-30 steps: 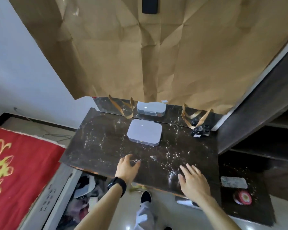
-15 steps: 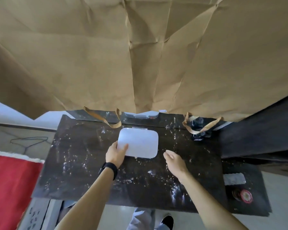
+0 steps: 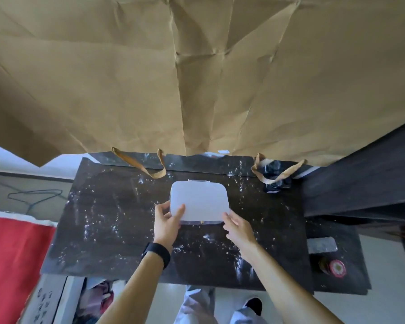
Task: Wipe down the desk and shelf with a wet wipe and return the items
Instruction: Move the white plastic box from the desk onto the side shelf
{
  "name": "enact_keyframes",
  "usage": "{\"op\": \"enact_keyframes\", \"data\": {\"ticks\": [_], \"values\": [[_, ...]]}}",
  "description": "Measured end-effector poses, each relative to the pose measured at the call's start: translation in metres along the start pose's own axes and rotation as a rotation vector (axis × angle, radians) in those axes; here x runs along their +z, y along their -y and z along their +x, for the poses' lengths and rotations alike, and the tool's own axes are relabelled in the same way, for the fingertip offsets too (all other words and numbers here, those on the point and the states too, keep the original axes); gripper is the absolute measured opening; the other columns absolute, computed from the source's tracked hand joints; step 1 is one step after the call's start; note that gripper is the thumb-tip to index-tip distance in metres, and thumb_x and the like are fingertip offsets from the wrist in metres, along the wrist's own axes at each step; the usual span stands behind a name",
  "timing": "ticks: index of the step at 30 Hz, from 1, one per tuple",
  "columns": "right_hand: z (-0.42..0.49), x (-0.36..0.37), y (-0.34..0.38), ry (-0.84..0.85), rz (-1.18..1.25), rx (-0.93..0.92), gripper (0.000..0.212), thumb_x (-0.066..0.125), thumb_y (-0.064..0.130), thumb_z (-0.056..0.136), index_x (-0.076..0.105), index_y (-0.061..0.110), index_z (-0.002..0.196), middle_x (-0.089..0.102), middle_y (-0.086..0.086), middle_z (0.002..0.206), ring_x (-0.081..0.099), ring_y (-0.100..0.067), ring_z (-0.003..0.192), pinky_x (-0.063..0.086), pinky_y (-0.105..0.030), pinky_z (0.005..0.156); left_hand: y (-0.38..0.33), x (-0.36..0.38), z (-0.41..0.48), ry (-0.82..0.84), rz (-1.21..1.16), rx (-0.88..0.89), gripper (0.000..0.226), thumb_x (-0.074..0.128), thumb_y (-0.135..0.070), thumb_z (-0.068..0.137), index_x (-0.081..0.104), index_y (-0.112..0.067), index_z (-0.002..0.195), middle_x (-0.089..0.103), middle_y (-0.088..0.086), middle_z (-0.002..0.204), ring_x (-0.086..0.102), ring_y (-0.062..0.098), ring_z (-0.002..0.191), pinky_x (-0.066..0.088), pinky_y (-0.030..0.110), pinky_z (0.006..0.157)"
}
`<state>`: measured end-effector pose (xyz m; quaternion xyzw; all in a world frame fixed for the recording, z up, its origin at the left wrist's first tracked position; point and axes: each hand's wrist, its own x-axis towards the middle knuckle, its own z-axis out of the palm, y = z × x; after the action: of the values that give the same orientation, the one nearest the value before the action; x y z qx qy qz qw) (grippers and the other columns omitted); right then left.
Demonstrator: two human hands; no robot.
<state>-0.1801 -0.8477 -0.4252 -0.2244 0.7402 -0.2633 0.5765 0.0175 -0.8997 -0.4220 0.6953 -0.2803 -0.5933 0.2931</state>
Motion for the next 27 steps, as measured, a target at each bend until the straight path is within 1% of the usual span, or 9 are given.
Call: {"op": "enact_keyframes", "data": {"ticks": [4,6,9,14,16,18,21,24,27], "values": [[-0.028,-0.034,-0.009,0.030,0.356,-0.020,0.033,0.058,0.033,0.098,0.053,0.037,0.130,0.062,0.000,0.130,0.063,-0.022,0.114,0.047,-0.042,0.105,-0.007,0.024,-0.036,0.112,-0.129,-0.029,0.044,0.073,-0.027,0.088,0.047,-0.030,0.123,0.070,0.005,0.107,0.068,0.020,0.093,0.054,0.034,0.079],[-0.044,-0.057,-0.022,0.051,0.507,-0.024,0.039,0.061,0.028,0.097,0.049,0.037,0.133,0.065,-0.004,0.126,0.067,-0.025,0.112,0.048,-0.042,0.104,-0.002,0.041,-0.056,0.181,-0.145,-0.039,0.044,0.074,-0.025,0.086,0.051,-0.034,0.123,0.071,0.005,0.106,0.069,0.023,0.091,0.055,0.034,0.077],[-0.065,-0.095,-0.052,0.034,0.617,-0.023,0.047,0.065,0.029,0.093,0.048,0.035,0.136,0.066,-0.008,0.124,0.070,-0.024,0.107,0.050,-0.041,0.101,0.013,0.073,-0.089,0.276,-0.134,-0.069,0.052,0.078,-0.027,0.082,0.053,-0.036,0.126,0.073,0.004,0.108,0.071,0.025,0.094,0.055,0.038,0.082],[-0.096,-0.172,-0.102,-0.005,0.704,-0.002,0.041,0.064,0.025,0.093,0.053,0.027,0.132,0.069,-0.010,0.120,0.069,-0.028,0.107,0.048,-0.047,0.104,0.040,0.139,-0.149,0.342,-0.044,-0.072,0.048,0.077,-0.027,0.084,0.053,-0.033,0.126,0.069,0.009,0.110,0.067,0.022,0.079,0.052,0.031,0.068],[-0.105,-0.204,-0.123,-0.011,0.769,0.028,0.037,0.063,0.021,0.094,0.056,0.017,0.130,0.069,-0.013,0.119,0.069,-0.030,0.107,0.048,-0.047,0.103,0.051,0.165,-0.170,0.387,-0.002,-0.076,0.051,0.080,-0.032,0.081,0.053,-0.035,0.125,0.068,0.007,0.111,0.066,0.023,0.078,0.052,0.033,0.069],[-0.113,-0.234,-0.143,-0.018,0.847,0.073,0.030,0.060,0.016,0.095,0.058,0.011,0.125,0.068,-0.015,0.120,0.068,-0.030,0.107,0.052,-0.043,0.095,0.060,0.189,-0.188,0.434,0.064,-0.072,0.053,0.080,-0.040,0.074,0.053,-0.041,0.121,0.069,0.001,0.114,0.070,0.023,0.085,0.053,0.034,0.074],[-0.121,-0.275,-0.166,-0.046,0.993,0.120,0.033,0.059,0.015,0.096,0.056,0.009,0.129,0.065,-0.016,0.125,0.066,-0.031,0.110,0.054,-0.039,0.083,0.068,0.226,-0.214,0.501,0.163,-0.064,0.051,0.079,-0.039,0.081,0.049,-0.045,0.121,0.071,-0.001,0.114,0.073,0.027,0.093,0.054,0.037,0.079],[-0.120,-0.315,-0.179,-0.074,1.073,0.117,0.036,0.062,0.019,0.094,0.058,0.009,0.129,0.063,-0.016,0.128,0.064,-0.033,0.113,0.056,-0.040,0.083,0.068,0.257,-0.228,0.578,0.287,-0.046,0.047,0.072,-0.038,0.087,0.044,-0.044,0.124,0.076,0.004,0.100,0.072,0.026,0.082,0.051,0.036,0.077],[-0.116,-0.345,-0.180,-0.101,1.119,0.067,0.033,0.063,0.022,0.094,0.059,0.007,0.123,0.065,-0.017,0.127,0.068,-0.034,0.109,0.060,-0.041,0.085,0.063,0.278,-0.228,0.593,0.444,0.016,0.045,0.067,-0.042,0.090,0.049,-0.036,0.131,0.076,-0.001,0.102,0.071,0.019,0.079,0.049,0.031,0.071]]}}
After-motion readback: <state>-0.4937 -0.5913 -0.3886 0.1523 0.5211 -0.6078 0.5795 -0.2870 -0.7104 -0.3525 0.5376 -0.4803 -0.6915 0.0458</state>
